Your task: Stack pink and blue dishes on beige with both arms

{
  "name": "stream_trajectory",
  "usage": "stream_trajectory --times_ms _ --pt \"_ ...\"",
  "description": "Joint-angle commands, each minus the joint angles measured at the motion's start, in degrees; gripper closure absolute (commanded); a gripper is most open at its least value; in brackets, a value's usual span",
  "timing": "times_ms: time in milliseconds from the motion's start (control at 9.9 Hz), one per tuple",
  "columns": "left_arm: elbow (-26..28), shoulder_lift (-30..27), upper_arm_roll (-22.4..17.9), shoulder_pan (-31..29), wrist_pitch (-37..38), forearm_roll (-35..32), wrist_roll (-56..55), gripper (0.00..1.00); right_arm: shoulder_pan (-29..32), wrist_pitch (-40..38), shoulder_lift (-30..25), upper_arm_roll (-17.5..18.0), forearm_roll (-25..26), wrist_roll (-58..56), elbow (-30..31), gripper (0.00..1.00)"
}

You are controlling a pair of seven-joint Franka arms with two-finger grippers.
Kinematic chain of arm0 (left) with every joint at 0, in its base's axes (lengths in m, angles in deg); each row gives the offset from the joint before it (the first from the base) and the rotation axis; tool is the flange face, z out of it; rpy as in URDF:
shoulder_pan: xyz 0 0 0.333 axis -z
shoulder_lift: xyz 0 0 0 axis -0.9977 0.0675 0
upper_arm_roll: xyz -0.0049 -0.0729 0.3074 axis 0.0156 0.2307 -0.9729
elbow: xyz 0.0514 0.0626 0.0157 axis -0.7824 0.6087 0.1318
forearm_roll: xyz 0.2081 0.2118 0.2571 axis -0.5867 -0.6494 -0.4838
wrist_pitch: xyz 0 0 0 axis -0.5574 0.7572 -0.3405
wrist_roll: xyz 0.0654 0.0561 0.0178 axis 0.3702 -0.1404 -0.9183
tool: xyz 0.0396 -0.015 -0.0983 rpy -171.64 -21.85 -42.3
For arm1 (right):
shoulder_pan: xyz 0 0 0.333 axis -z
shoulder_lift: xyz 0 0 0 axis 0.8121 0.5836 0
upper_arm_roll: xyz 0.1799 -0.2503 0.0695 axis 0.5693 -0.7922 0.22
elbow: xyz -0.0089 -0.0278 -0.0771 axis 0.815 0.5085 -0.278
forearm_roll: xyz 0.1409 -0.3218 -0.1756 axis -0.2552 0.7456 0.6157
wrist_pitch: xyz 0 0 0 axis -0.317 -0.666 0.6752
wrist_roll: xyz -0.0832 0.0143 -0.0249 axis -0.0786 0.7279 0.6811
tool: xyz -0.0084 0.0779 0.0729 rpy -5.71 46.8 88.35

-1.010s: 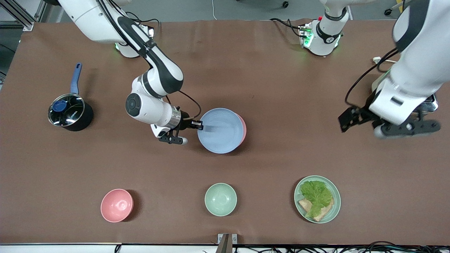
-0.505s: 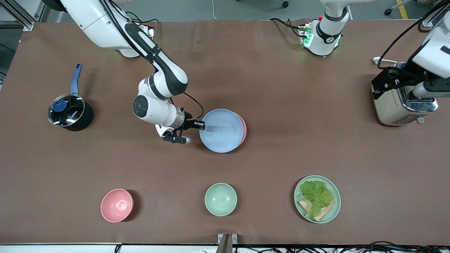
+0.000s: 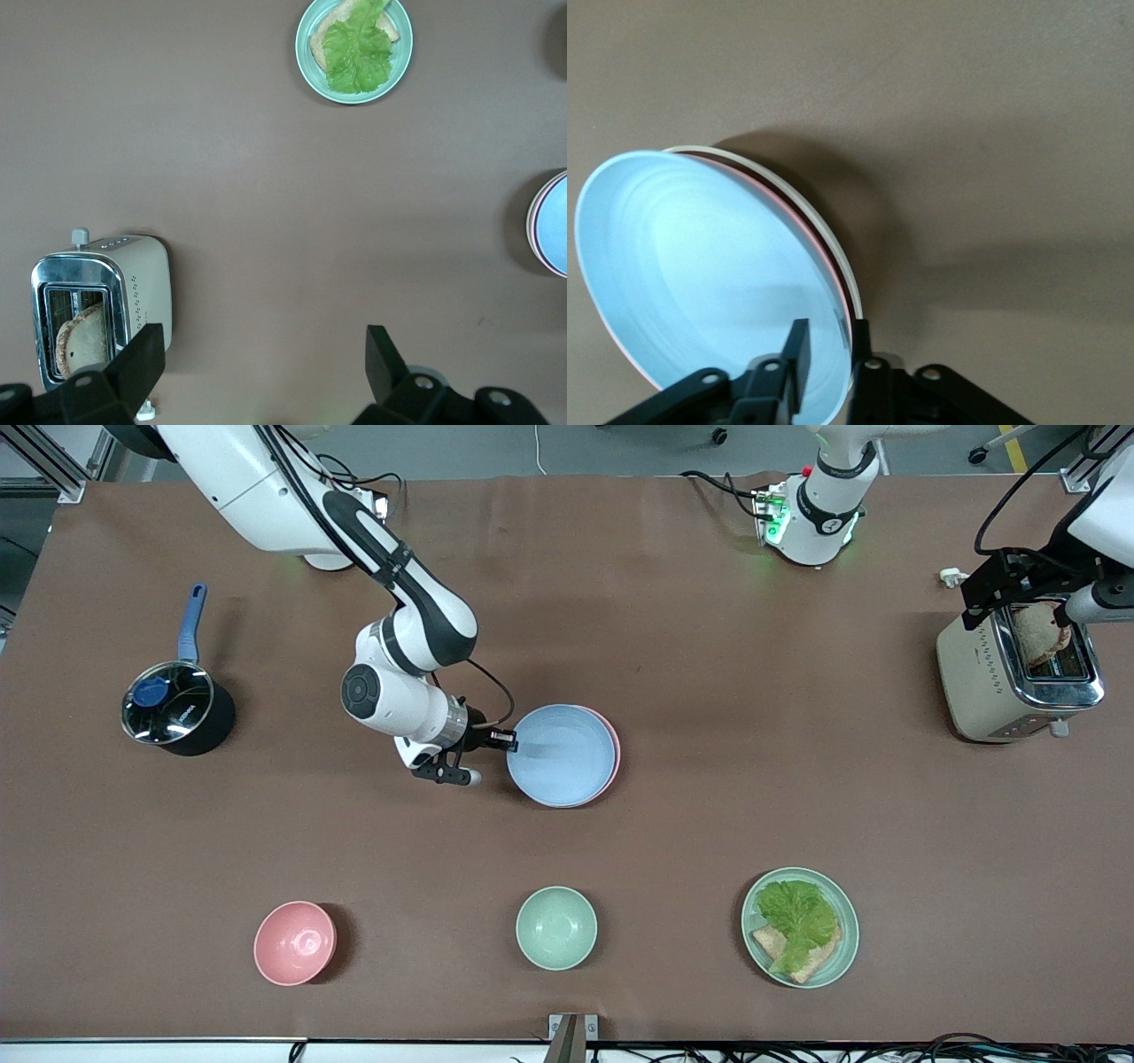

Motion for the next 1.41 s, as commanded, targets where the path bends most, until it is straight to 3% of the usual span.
stream_trajectory --times_ms 0,101,202,303,505,707,808,1010,1313 --pt "2.8 -0.7 -0.6 0.3 0.2 2.1 0.6 0.0 0.9 0.5 -1.4 0.0 0.9 0.3 0.2 0.07" --pt "2.8 -0.8 -0.5 0.3 0.8 2.9 0.5 0.0 1.8 -0.2 -3.6 -0.2 0.9 0.5 0.3 0.0" --pt "2.8 -0.8 -0.3 0.3 1.9 3.1 0.6 0.0 3.2 -3.5 -7.0 -1.0 1.1 0.6 0.3 0.0" --pt "2.8 -0.8 -0.2 0.3 2.1 3.2 0.6 0.0 3.4 -8.3 -10.9 -4.6 3.9 0.6 0.4 0.0" --pt "2.8 -0.4 -0.3 0.3 2.1 3.2 0.6 0.0 4.8 -19.1 -18.4 -10.7 17.0 1.9 0.2 0.0" --pt "2.8 -0.1 -0.2 0.3 2.1 3.3 0.6 0.0 11.3 -26.6 -25.2 -11.5 29.9 1.8 -1.6 0.0" --pt "2.8 -0.1 -0.3 0.3 2.1 3.3 0.6 0.0 14.4 -32.3 -27.9 -11.8 33.5 1.5 -4.9 0.0" --pt "2.8 -0.1 -0.3 0.2 2.2 3.3 0.6 0.0 14.4 -46.2 -29.1 -18.7 34.2 -2.4 -14.9 0.0" --pt "2.7 0.0 -0.3 0.3 2.2 3.3 0.7 0.0 13.4 -52.5 -33.9 -26.6 33.1 -17.1 -19.1 0.0"
